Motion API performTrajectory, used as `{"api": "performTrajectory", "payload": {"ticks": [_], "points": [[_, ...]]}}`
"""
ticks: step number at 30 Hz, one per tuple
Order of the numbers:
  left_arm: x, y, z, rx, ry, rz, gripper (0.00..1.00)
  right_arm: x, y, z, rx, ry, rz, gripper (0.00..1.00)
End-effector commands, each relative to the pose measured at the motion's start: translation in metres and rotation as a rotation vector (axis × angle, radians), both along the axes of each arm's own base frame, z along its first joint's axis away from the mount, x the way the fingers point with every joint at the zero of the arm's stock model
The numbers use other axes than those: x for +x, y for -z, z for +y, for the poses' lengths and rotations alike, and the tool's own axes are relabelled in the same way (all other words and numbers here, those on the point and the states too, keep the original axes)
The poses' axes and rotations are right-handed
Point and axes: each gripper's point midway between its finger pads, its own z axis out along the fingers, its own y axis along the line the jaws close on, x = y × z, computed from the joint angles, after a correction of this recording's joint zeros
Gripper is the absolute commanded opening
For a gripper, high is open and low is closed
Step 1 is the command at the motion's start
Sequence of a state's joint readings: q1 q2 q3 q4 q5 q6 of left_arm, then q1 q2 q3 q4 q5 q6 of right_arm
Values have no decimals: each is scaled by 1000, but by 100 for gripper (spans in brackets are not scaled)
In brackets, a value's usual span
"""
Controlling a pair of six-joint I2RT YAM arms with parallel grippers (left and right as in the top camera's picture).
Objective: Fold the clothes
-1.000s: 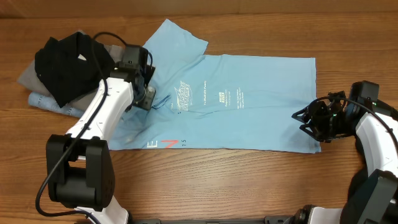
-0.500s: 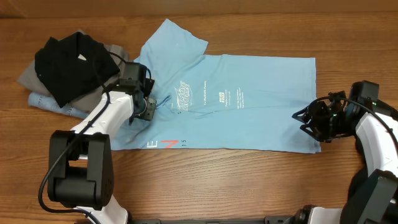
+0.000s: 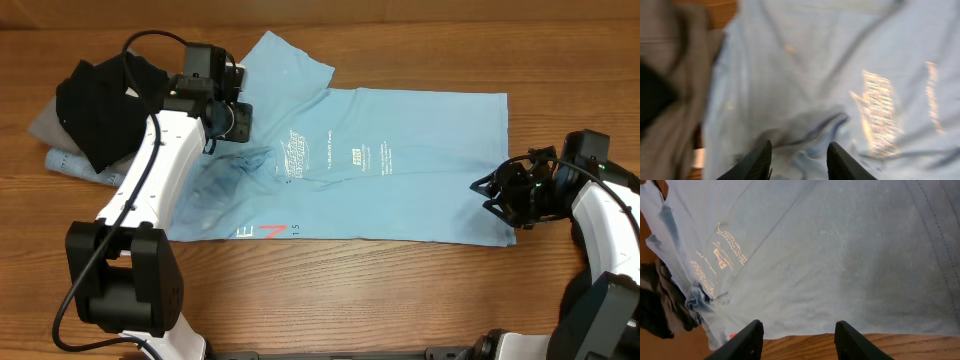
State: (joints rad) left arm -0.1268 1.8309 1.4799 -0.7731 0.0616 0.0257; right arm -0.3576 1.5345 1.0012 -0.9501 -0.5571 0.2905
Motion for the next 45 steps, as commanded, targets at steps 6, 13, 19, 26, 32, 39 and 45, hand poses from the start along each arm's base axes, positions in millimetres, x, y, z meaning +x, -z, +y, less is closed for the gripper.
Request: {"api": "performTrajectory", "payload": {"ticks": [6, 13, 19, 26, 32, 39, 45], "points": [[-25, 73, -38, 43, 190, 143, 49, 4, -3, -1, -13, -9, -17, 50], [-15, 115, -41, 61, 192, 169, 41, 3, -3, -1, -12, -10, -13, 50], [-3, 96, -45, 54, 194, 139, 9, 4, -3, -1, -12, -10, -14, 50], [25, 46, -52, 44, 200, 61, 7, 4, -3, -1, -13, -10, -13, 50], [24, 45, -54, 39, 207, 64, 39, 3, -1, -4, -35, -6, -6, 50], [-1, 54, -6, 206, 98, 196, 49, -12, 12, -18, -116, 55, 98, 50], [-25, 59, 29, 194, 25, 323, 41, -43, 52, -20, -139, 127, 248, 26]]}}
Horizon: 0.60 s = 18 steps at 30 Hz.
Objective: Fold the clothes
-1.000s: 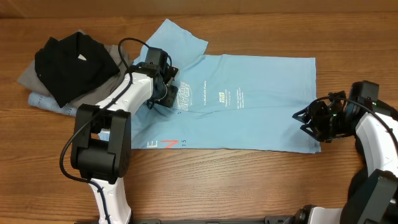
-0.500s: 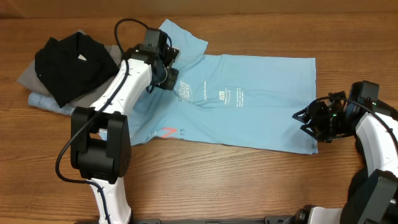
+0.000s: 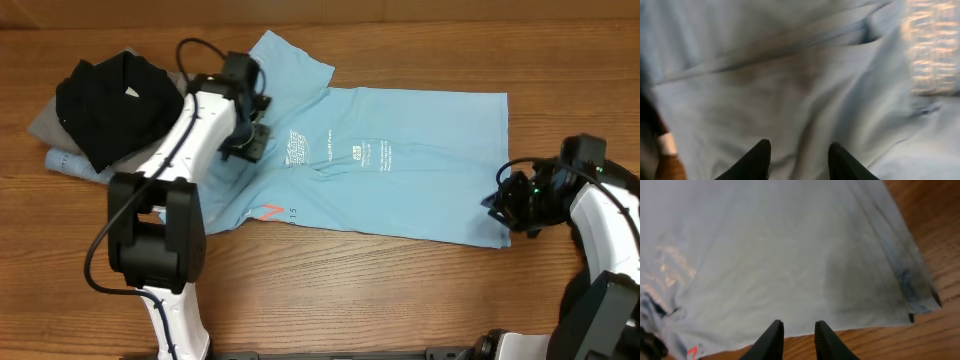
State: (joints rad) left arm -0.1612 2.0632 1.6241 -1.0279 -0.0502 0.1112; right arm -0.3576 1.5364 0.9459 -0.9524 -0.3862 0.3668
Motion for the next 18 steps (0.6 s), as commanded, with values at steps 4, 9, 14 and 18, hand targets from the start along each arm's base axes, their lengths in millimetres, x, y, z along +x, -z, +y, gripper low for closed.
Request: {"api": "performTrajectory", "payload": {"ticks": [4, 9, 14, 18], "points": [[-20, -7, 40, 35, -122, 86, 42, -41, 51, -9, -81, 126, 202, 46], [-36, -7, 69, 33, -205, 153, 44, -51, 68, -17, -135, 185, 224, 39], [-39, -7, 77, -125, -303, 174, 49, -61, 85, -29, -200, 277, 236, 5], [-47, -8, 87, -135, -333, 205, 51, -69, 80, -53, -258, 340, 279, 4]]}}
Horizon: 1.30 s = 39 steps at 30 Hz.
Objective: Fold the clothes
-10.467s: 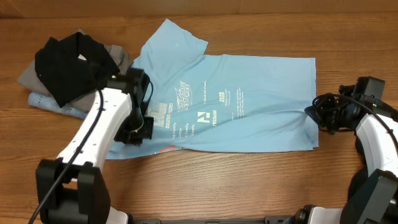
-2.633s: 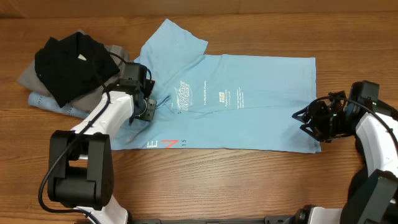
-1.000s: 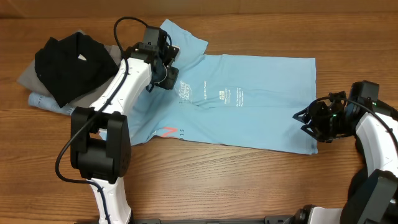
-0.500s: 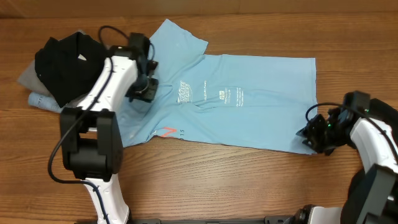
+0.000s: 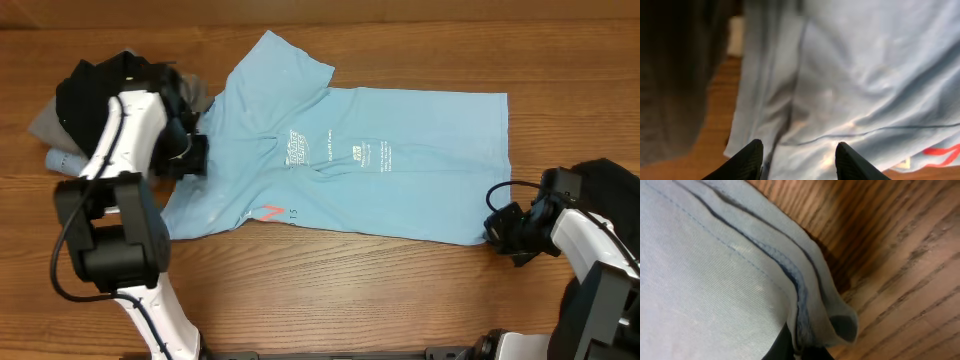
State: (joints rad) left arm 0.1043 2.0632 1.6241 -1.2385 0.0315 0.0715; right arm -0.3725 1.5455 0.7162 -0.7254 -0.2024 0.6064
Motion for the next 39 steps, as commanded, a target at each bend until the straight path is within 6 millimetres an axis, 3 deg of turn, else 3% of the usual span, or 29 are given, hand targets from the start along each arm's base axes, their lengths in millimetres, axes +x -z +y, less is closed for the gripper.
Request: {"api": "performTrajectory", "payload": {"ticks": [1, 6, 8, 12, 15, 16, 20, 28, 31, 33, 34, 36, 39], "points": [[0, -8, -5, -59, -31, -9, 52, -33, 13, -39, -132, 109, 155, 4], [-5, -2, -21, -103, -4, 8, 54, -26, -2, -54, -133, 142, 146, 4], [-13, 8, -25, -106, 2, 32, 55, -27, -2, -53, -127, 142, 149, 9], [-34, 33, -30, -127, -3, 83, 55, -28, -2, -52, -126, 142, 153, 10], [-39, 51, -29, -125, -3, 71, 55, -28, -2, -53, -127, 142, 152, 10], [-37, 58, -29, -122, -2, 54, 50, -28, -2, -53, -127, 142, 151, 10], [-27, 66, -22, -85, 6, -1, 4, -28, -2, -53, -129, 141, 153, 10], [10, 43, 2, 42, 19, -99, 4, -31, -2, -66, -204, 110, 168, 10], [9, 36, 11, 90, 36, -84, 8, -30, -3, -66, -204, 104, 167, 11], [6, 31, 11, 90, 35, -64, 27, -31, -3, -66, -203, 104, 167, 14], [5, 27, 7, 68, 31, -56, 42, -31, -2, -64, -196, 104, 170, 20], [4, 18, 2, 37, 25, -44, 49, -30, -3, -60, -168, 99, 162, 28], [1, 6, -1, 22, 24, -24, 52, -17, -11, -50, -105, 56, 105, 28]]}}
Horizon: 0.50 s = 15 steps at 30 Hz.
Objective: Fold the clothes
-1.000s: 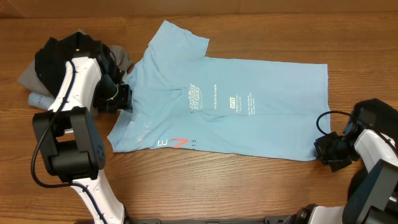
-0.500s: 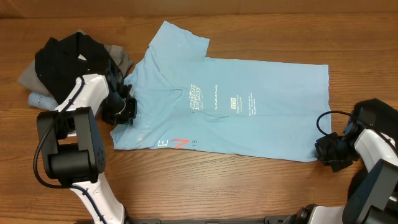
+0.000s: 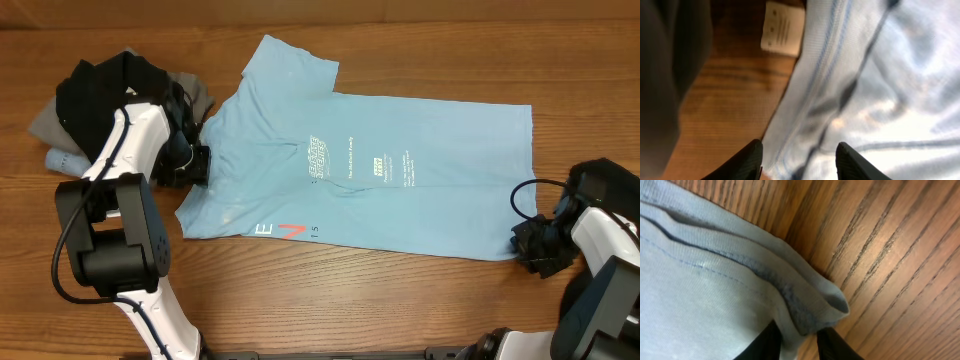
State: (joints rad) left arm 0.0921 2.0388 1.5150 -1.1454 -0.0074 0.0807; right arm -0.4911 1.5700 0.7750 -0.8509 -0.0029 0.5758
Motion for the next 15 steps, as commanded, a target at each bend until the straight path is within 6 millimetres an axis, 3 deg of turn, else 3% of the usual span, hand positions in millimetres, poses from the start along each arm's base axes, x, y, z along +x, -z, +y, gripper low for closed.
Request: {"api": "performTrajectory", "payload": {"ticks": [1, 5, 8, 10, 15], "points": [[8, -16, -5, -34, -3, -12, 52, 23, -14, 6, 64, -60, -88, 28], [-5, -26, -27, -154, -47, 37, 53, 44, -49, 14, 111, -127, -206, 32], [-13, -25, -30, -166, -90, 70, 56, 61, -75, 46, 247, -271, -369, 43], [-15, -21, -30, -163, -108, 76, 58, 66, -83, 69, 335, -377, -433, 44], [-13, -6, -27, -138, -99, 55, 64, 72, -75, 96, 342, -497, -437, 43]]}}
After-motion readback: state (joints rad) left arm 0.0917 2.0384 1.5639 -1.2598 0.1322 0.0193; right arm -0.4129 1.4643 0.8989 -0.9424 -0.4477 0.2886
